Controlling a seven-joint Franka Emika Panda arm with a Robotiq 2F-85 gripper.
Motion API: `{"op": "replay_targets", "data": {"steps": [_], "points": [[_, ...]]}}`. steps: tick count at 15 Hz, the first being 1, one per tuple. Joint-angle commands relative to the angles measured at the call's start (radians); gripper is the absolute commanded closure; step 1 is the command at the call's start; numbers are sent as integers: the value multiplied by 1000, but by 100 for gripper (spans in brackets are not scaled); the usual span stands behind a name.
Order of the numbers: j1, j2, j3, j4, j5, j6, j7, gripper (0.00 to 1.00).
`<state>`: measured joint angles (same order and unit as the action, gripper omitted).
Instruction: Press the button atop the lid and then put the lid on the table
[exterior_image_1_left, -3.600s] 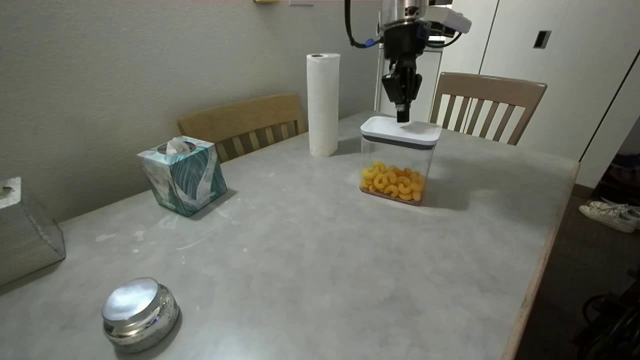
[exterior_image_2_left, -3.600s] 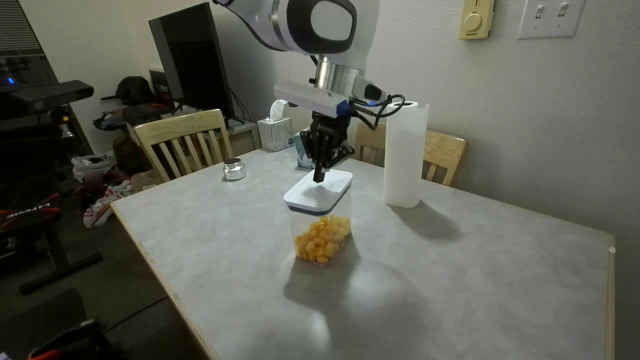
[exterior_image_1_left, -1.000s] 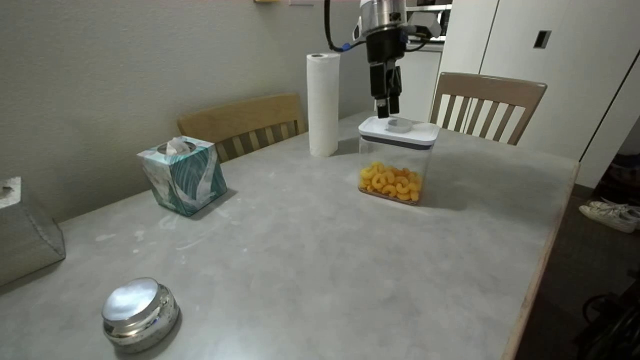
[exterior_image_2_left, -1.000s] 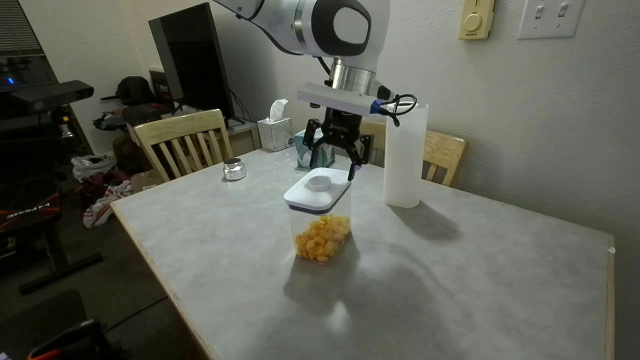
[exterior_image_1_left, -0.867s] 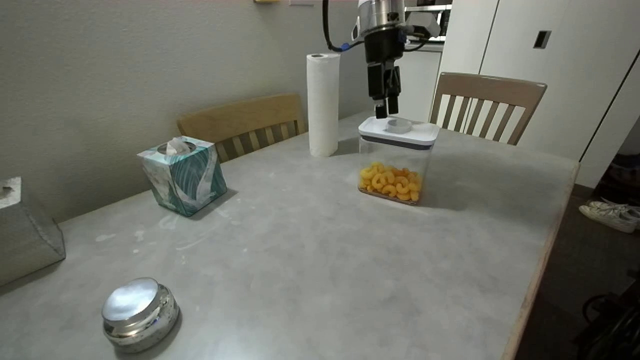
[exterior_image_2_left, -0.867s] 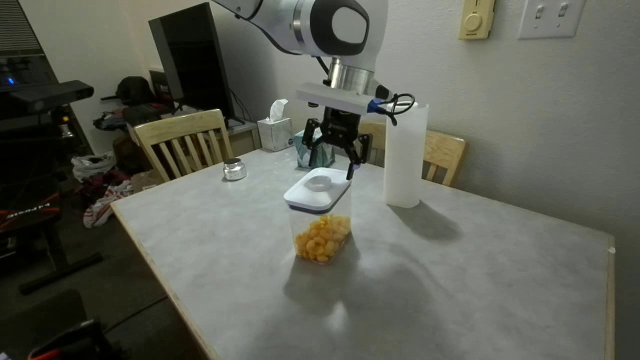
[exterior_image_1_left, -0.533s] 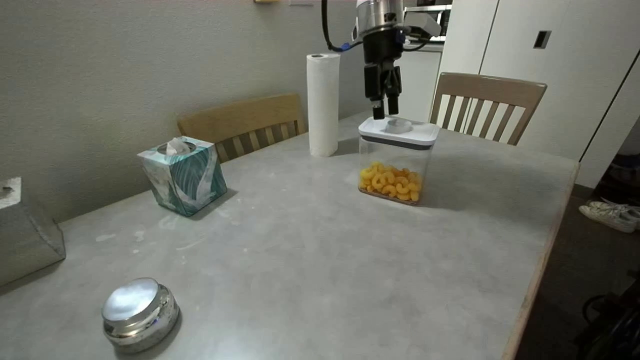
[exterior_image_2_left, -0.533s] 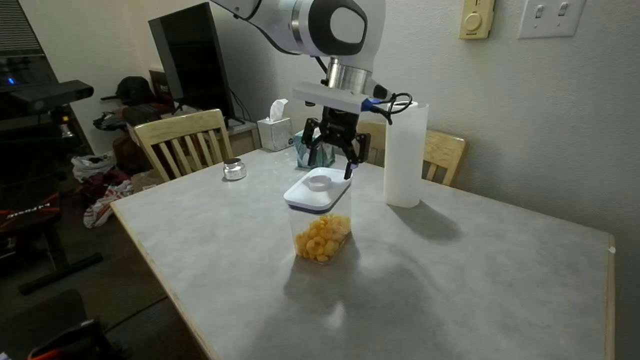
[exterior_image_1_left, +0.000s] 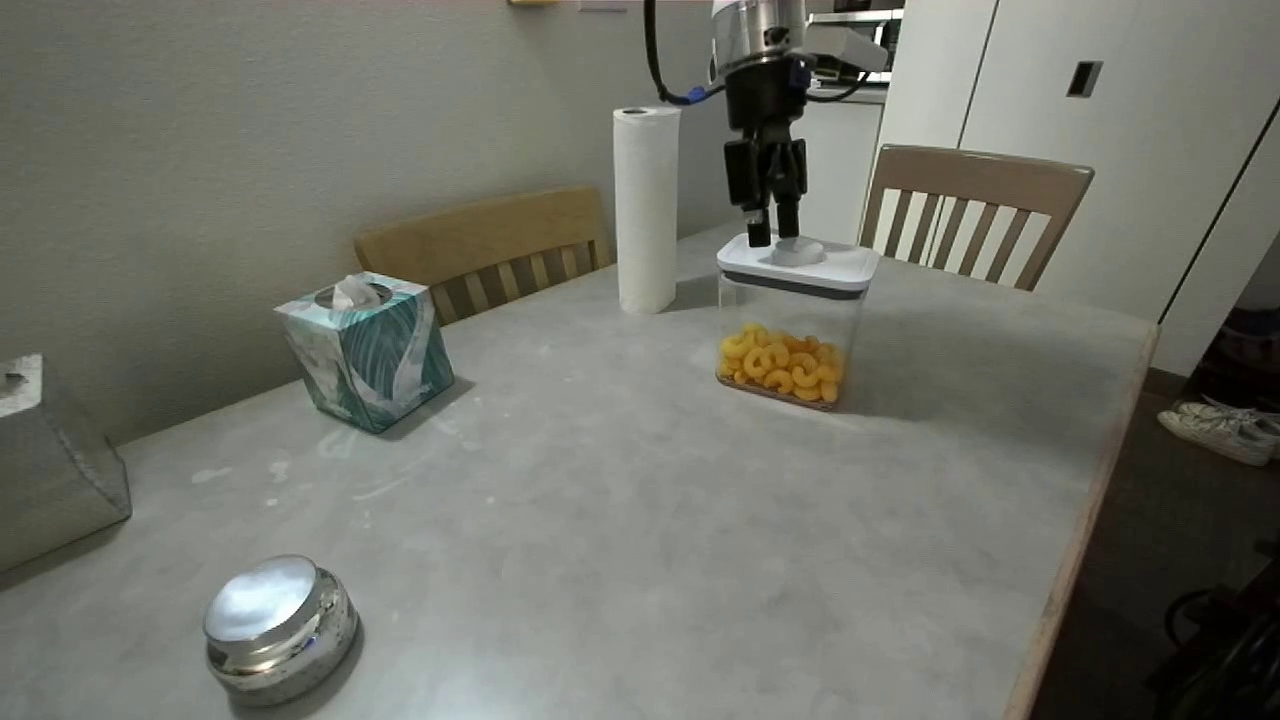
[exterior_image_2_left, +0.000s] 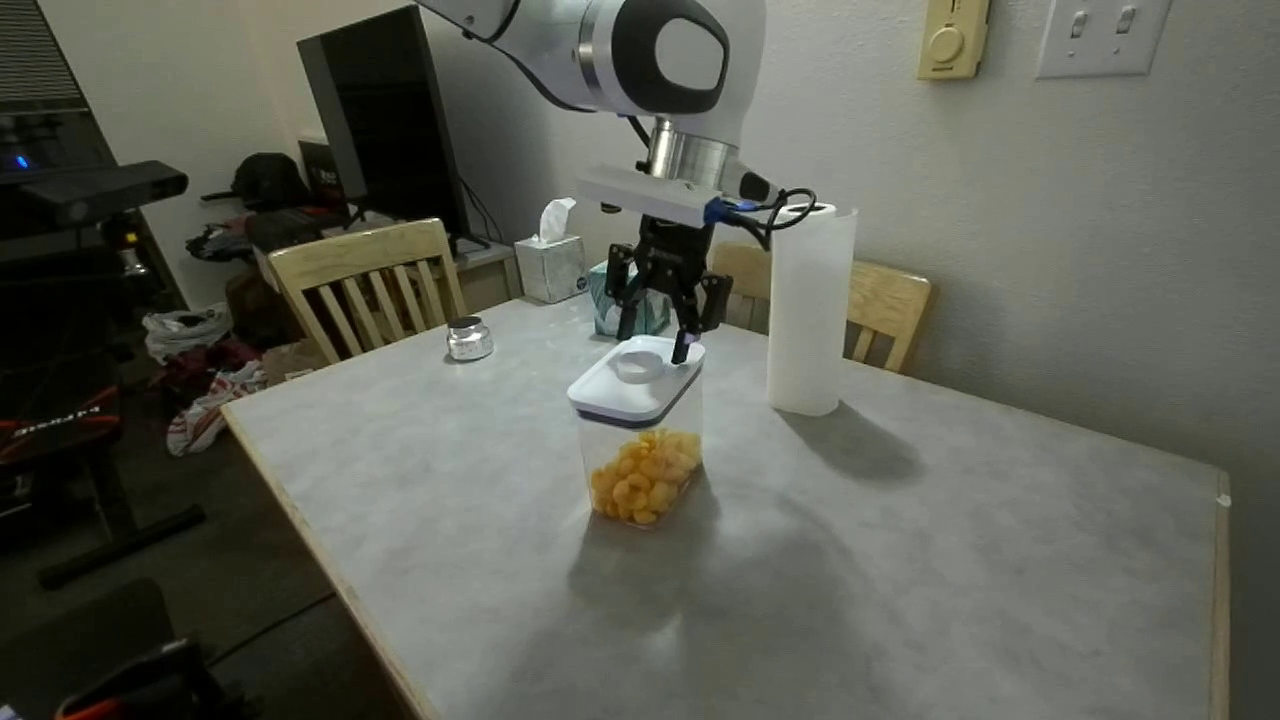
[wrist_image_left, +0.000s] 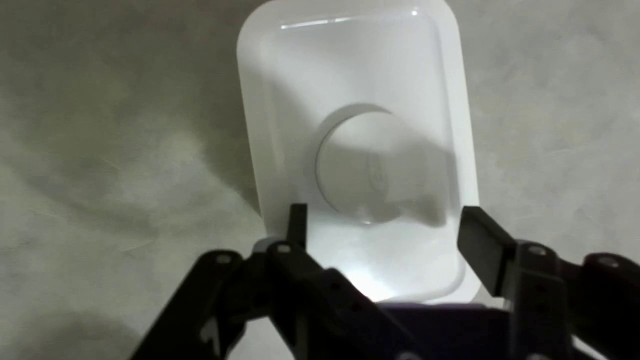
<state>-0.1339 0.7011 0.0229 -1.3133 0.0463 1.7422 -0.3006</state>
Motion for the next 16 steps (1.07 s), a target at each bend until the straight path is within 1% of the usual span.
{"op": "replay_targets", "data": {"steps": [1, 2, 3, 4, 5, 6, 10, 11, 15, 16], "points": [[5, -64, -9, -87, -1, 26, 30, 18], [6, -75, -10, -100, -2, 25, 36, 13], [8, -83, -12, -110, -5, 21, 43, 4], [10, -95, -14, -124, -10, 18, 46, 2], [12, -106, -17, -138, -17, 12, 49, 3], [15, -114, -19, -150, -26, 6, 46, 0], [9, -127, -16, -185, -55, 17, -1, 0], [10, -88, -13, -123, -36, -5, 27, 0], [10, -89, -13, -125, -36, -4, 26, 0], [14, -83, -17, -110, -40, -53, 41, 0]]}}
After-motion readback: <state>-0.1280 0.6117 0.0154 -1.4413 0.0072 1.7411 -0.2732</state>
